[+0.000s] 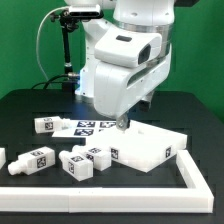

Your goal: Assemble one leg

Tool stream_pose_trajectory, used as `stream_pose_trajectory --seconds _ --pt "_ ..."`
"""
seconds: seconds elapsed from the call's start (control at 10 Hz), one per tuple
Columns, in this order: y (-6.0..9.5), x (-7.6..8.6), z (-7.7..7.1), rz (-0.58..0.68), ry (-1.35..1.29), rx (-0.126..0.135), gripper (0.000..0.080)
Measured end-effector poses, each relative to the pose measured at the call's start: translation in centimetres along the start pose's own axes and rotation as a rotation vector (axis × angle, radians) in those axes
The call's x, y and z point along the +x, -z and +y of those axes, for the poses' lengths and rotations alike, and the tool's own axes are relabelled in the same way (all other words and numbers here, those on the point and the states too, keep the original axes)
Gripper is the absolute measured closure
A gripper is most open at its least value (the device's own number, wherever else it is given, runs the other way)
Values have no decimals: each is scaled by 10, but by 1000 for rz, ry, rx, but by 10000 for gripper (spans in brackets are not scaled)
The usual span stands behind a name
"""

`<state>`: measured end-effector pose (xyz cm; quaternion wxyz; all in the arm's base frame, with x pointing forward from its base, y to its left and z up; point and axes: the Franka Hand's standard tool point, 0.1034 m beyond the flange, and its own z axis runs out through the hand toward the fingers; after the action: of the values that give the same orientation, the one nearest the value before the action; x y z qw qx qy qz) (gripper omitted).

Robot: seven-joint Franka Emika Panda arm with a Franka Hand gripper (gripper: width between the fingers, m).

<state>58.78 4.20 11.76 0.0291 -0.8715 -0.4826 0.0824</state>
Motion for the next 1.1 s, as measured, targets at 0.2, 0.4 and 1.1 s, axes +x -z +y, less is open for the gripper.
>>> stream_pose_trajectory --seconds 0.2,0.4,1.1 --pt "0 0 0 0 0 0 150" --pt "0 0 0 0 0 0 150" --pt "-45 -37 90 0 -74 16 150"
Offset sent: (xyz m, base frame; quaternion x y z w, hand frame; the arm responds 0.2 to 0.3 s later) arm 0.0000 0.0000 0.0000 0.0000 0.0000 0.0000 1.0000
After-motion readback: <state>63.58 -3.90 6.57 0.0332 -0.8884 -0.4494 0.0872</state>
